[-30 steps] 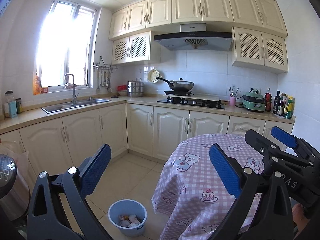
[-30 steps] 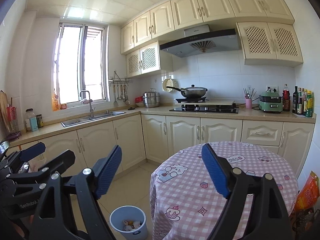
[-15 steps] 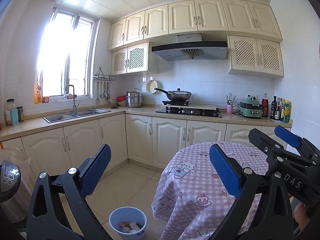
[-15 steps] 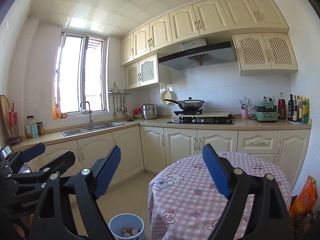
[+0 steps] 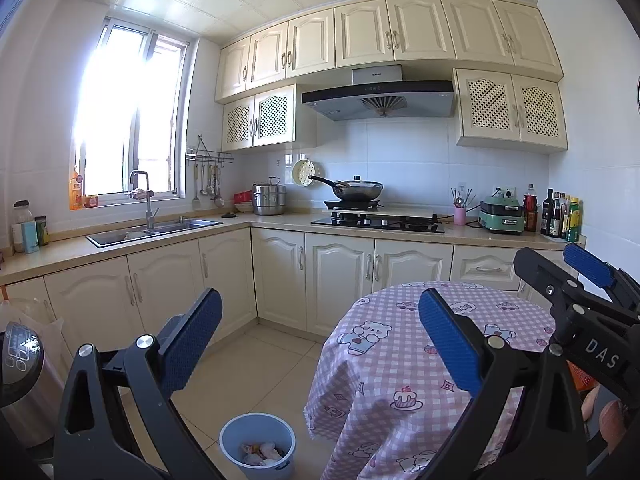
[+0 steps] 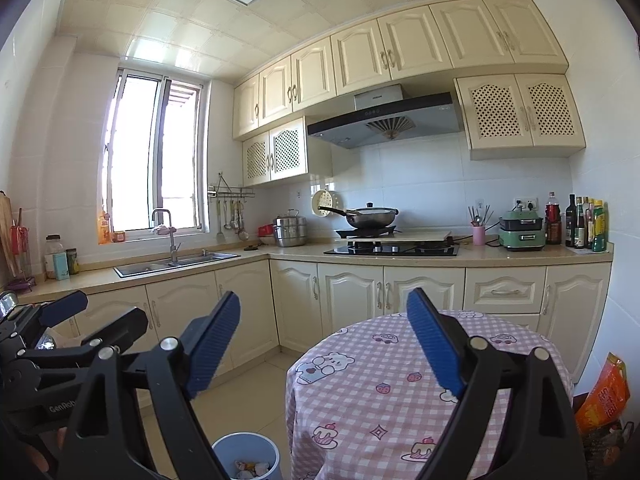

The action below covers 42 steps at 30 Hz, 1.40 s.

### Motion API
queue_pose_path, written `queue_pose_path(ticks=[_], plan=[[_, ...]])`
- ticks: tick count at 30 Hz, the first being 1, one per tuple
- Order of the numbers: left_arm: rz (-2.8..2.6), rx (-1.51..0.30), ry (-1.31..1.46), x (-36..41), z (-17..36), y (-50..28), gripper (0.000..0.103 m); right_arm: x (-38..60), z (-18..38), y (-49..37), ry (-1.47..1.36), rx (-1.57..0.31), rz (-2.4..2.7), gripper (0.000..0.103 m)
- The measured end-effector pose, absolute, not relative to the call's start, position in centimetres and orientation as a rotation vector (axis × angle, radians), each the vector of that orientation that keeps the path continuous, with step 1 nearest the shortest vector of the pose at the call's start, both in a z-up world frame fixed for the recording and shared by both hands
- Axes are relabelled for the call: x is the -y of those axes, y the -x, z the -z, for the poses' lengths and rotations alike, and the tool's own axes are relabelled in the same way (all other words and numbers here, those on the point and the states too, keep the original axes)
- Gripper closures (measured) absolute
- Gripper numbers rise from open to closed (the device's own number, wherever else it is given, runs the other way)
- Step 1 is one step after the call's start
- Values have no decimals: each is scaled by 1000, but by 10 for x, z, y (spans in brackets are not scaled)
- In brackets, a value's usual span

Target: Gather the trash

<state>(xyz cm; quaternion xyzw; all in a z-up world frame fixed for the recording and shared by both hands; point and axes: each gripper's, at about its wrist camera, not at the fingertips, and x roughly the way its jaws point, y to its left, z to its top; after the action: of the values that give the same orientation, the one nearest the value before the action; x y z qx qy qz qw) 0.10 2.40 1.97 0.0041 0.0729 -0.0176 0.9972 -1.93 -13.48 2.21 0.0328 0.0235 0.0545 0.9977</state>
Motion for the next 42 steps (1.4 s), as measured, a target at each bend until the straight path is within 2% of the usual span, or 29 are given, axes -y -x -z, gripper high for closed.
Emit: queue_pose_path(ticks=[42], plan=[[35, -161, -3, -30, -16, -3, 8, 135, -14, 13, -68, -66, -115, 17]])
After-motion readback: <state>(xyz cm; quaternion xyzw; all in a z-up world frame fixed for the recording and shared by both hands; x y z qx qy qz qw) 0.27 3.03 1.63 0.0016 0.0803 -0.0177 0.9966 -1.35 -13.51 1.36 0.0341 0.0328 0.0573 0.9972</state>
